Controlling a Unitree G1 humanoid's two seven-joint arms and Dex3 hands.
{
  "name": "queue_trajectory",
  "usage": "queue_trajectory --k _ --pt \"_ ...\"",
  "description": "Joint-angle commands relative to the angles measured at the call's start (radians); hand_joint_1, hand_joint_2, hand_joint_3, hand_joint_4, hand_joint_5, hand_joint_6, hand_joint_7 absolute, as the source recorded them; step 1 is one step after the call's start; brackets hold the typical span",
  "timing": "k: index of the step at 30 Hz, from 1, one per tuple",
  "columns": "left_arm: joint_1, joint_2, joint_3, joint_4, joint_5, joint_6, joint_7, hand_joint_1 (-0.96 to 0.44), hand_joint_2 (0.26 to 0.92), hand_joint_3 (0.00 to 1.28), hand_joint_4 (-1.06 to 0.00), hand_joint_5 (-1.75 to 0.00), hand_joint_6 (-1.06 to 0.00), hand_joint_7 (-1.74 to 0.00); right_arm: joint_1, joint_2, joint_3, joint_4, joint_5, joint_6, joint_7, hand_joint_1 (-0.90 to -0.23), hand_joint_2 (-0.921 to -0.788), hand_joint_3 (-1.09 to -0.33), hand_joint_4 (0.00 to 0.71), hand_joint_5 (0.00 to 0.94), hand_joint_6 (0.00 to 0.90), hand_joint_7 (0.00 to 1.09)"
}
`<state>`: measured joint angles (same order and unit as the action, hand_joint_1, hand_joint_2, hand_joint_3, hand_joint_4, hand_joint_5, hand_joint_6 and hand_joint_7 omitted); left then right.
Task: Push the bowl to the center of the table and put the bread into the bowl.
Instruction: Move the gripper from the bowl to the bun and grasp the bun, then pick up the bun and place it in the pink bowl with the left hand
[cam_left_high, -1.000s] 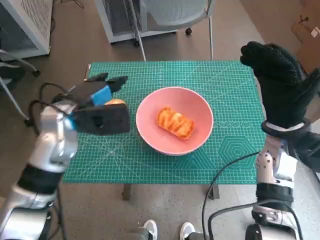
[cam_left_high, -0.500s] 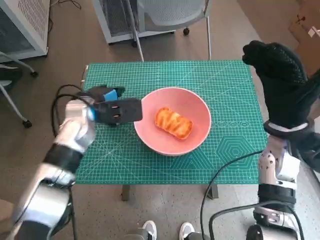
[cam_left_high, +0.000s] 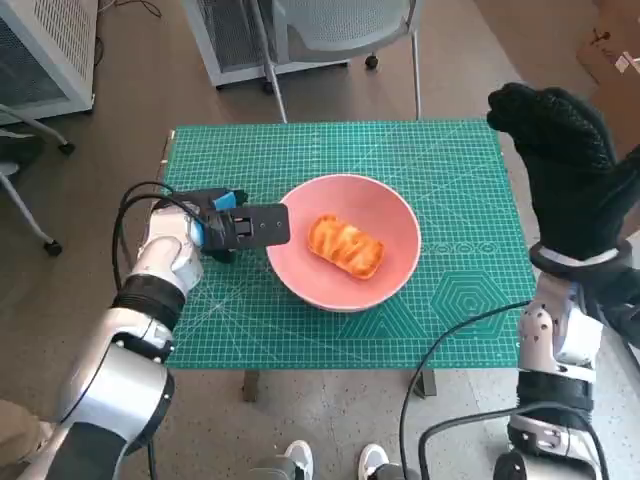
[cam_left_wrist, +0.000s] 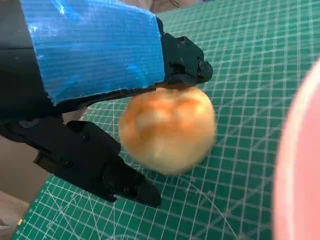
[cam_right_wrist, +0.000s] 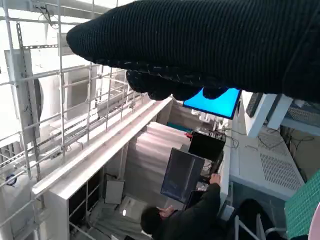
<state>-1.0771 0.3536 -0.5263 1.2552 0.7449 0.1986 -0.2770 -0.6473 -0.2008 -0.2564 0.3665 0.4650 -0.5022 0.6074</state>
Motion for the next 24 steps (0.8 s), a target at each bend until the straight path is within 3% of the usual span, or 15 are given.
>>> queue_trajectory --k 1,4,8,13,18,24 --pt "0.008 -0.012 -0.037 0.035 0.023 -0.004 0.033 0.36 0.825 0.25 -0.66 -1.28 -0.64 -0.16 0.024 0.001 0.000 0.003 -0.003 0.009 -0.004 -0.672 -0.921 -0.757 0.289 0.002 0.365 0.00" --pt "0.007 -0.003 -0.053 0.032 0.027 -0.021 0.048 0.12 0.884 0.16 -0.66 -1.23 -0.60 -0.87 0.023 0.001 -0.002 0.001 0.001 0.011 -0.003 -0.673 -0.921 -0.757 0.288 0.001 0.364 0.00" --pt "-0.001 0.027 -0.051 -0.009 0.012 -0.048 0.048 0.03 0.896 0.13 -0.68 -1.14 -0.59 -1.19 0.023 0.001 -0.003 -0.003 0.007 0.016 -0.002 -0.673 -0.921 -0.755 0.287 0.001 0.363 0.00" --pt "0.003 0.081 -0.014 -0.137 -0.018 -0.063 0.054 0.01 0.898 0.12 -0.68 -1.11 -0.61 -1.25 0.026 0.004 -0.002 -0.012 0.012 0.022 -0.001 -0.673 -0.921 -0.753 0.287 0.001 0.365 0.00" --pt "0.064 0.156 0.047 -0.424 -0.031 -0.020 0.019 0.00 0.913 0.09 -0.69 -1.18 -0.61 -1.17 0.027 0.010 0.000 -0.015 0.014 0.023 0.001 -0.670 -0.921 -0.752 0.287 0.001 0.368 0.00" --pt "0.196 0.234 0.170 -0.898 -0.038 0.009 0.008 0.00 0.912 0.05 -0.72 -1.19 -0.67 -1.07 0.023 0.014 0.004 -0.011 0.012 0.018 0.005 -0.668 -0.921 -0.752 0.287 0.000 0.369 0.00"
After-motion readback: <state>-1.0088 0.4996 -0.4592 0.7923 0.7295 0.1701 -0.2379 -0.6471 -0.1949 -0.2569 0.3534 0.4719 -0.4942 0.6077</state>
